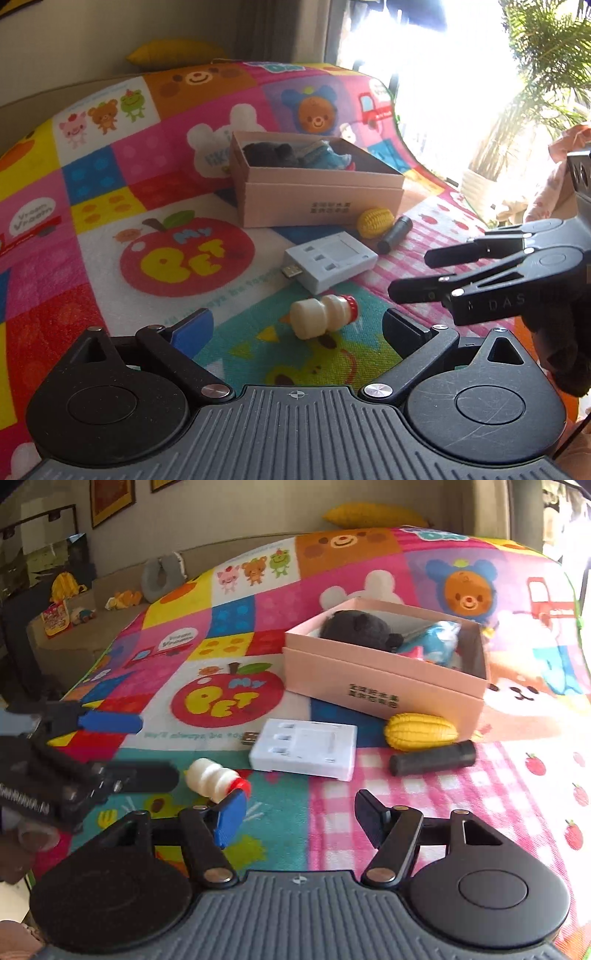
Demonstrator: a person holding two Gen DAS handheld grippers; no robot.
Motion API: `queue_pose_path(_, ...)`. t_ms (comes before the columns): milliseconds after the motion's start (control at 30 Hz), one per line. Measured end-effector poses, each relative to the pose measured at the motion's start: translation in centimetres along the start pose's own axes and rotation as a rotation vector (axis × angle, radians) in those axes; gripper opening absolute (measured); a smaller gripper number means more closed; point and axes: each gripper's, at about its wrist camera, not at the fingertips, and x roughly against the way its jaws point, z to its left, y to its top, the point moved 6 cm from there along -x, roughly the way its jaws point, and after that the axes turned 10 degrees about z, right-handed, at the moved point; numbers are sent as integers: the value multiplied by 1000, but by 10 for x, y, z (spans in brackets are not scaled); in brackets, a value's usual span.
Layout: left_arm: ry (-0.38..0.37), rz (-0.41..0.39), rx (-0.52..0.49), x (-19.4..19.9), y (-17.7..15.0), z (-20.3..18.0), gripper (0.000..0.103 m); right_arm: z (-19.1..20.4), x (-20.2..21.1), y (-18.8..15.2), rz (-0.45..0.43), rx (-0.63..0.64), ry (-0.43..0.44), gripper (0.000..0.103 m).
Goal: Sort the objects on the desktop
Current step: 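Set the white bottle on the mat and open the left gripper, then grasp the black cylinder with the right gripper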
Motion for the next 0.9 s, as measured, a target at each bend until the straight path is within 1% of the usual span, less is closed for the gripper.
queue_pose_path(67,12,15,-23,-7,-2,-14,93,-18,4,-3,-14,-42,-55,75)
queue_pose_path(100,17,30,-22,-10,-2,-17,79,-25,6,-4,-21,-59,-78,76)
queue_pose_path(133,24,46,-12,-14,-3,-19,73,-31,8,-6,-30,-72,-102,78)
queue_pose_path(233,47,62,20,-21,-2,-19,73,-43,10,-10,-65,-75,-204,86)
queue_pose_path(300,53,64,27,-22,0,-20,73,-46,10,-13,-84,-51,-263,86)
queue_pose_path(367,49,69,25,-23,1,-22,73,-49,8,-13,-92,-33,-288,87)
queue_pose_path(400,47,72,19,-24,1,-23,73,-51,7,-12,-93,-28,-286,88)
queue_pose_path(467,36,78,4,-25,1,-27,76,-55,5,-9,-100,-13,-277,94)
queue_pose_path(533,25,81,-8,-26,0,-31,82,-60,-2,0,-106,16,-277,100)
queue_pose_path(633,21,84,-17,-26,-1,-34,86,-69,-21,14,-75,53,-265,100)
queue_pose_path(733,21,84,-12,-25,-2,-33,90,-79,-41,26,-22,42,-187,100)
queue_pose_path(800,19,82,-6,-24,-3,-31,94,-85,-50,31,8,11,-134,98)
queue_pose_path(833,18,79,-3,-23,-3,-30,95,-87,-52,32,11,-1,-118,94)
queue_pose_path(900,17,73,5,-23,-4,-28,97,-87,-52,32,9,-7,-101,82)
